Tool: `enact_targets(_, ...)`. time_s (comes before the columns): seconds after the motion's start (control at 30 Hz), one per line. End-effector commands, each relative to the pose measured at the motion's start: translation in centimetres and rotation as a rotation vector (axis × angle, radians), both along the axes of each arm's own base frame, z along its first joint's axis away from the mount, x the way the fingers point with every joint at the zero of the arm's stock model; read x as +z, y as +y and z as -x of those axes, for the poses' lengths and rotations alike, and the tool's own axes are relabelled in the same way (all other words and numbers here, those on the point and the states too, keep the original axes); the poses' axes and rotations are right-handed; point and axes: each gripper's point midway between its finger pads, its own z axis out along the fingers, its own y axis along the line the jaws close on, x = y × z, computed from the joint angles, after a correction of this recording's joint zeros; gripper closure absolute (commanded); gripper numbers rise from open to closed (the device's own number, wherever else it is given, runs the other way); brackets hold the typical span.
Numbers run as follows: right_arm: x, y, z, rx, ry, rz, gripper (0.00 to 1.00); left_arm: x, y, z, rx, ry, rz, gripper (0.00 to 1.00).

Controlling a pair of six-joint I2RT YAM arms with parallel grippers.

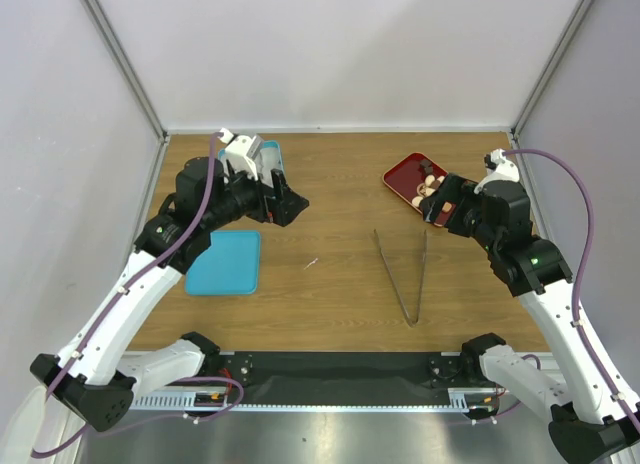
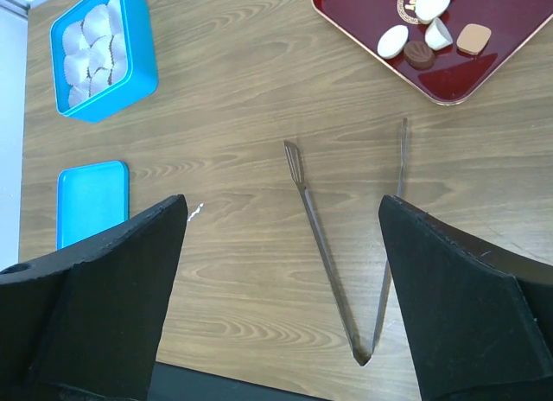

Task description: Pack the chocolate

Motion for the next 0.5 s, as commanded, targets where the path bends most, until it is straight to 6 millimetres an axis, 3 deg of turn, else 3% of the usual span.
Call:
enact_targets(0.0, 1.1, 0.0, -0.2, 0.005, -0.04, -0.008, 0.0, 0.8, -0.1, 0.1, -0.011, -0.044, 0.005, 0.0)
enact_targets(0.27, 0.1, -1.2, -0.5, -0.078, 0.008, 0.012, 0.0, 0.6, 0.4, -0.2, 0.013, -0.048, -0.016, 0.0)
enact_targets(0.37, -2.3, -2.3, -0.4, -0.141, 0.085, 0.053, 0.0, -0.7, 0.6, -0.2, 0.023, -0.015, -0.038, 0.0)
enact_targets(0.47, -6.2, -2.0, -0.1, -0.114, 0.204, 0.091, 0.02, -2.5, 0.6, -0.1, 0.024, 0.025, -0.05, 0.0)
